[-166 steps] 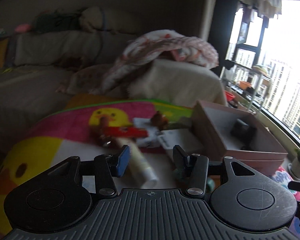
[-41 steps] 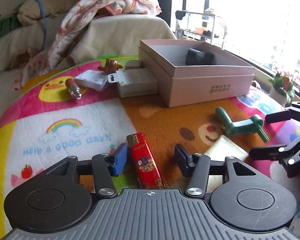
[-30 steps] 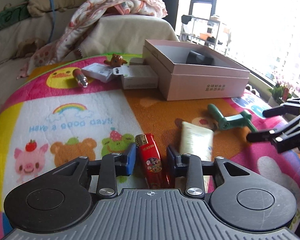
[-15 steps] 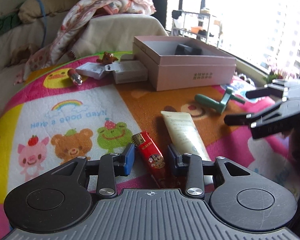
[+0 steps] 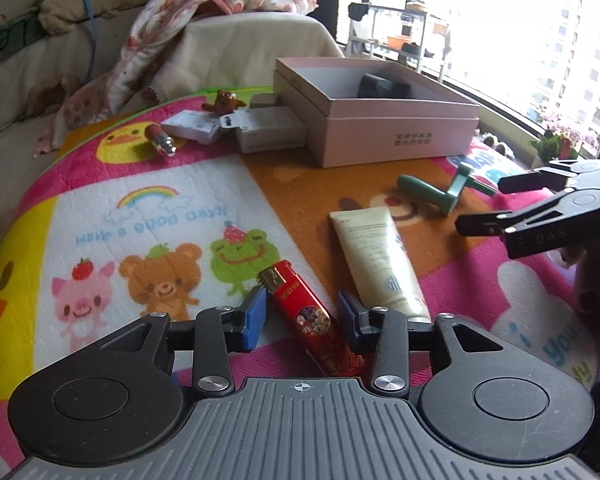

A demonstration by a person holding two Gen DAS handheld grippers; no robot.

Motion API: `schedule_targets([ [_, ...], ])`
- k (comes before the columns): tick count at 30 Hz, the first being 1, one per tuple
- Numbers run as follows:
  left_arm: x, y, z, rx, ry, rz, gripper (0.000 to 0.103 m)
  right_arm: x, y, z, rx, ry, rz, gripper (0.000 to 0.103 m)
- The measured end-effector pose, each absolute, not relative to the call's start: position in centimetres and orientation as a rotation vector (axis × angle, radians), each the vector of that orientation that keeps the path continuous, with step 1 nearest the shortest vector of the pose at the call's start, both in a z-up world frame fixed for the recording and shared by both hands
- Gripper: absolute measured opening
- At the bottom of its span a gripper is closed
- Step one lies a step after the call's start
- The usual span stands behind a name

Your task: Organize rigid objects

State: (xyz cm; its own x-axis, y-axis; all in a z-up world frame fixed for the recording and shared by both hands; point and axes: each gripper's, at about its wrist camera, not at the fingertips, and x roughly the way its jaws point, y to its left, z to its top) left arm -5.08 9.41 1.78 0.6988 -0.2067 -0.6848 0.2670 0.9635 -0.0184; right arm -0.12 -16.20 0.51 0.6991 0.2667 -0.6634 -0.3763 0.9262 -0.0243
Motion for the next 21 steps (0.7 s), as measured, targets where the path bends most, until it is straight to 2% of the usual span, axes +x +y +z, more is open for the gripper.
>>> schedule_targets([
  [6, -4.4, 9.1, 1.6, 0.144, 0.718, -0.260, 0.034, -0.1, -16.2, 0.5, -0.158, 0.714, 0.360, 0.097],
  [10, -3.7, 10.0, 1.5, 0.196, 0.694, -0.185, 0.034, 0.0, -16.3, 0.5, -0.156, 0.716, 0.360, 0.097],
  [21, -5.3, 10.5, 2.3, 0.030, 0.790, -0.207, 0.036, 0.1, -16.3, 0.5, -0.151, 0.720, 0.356, 0.098],
])
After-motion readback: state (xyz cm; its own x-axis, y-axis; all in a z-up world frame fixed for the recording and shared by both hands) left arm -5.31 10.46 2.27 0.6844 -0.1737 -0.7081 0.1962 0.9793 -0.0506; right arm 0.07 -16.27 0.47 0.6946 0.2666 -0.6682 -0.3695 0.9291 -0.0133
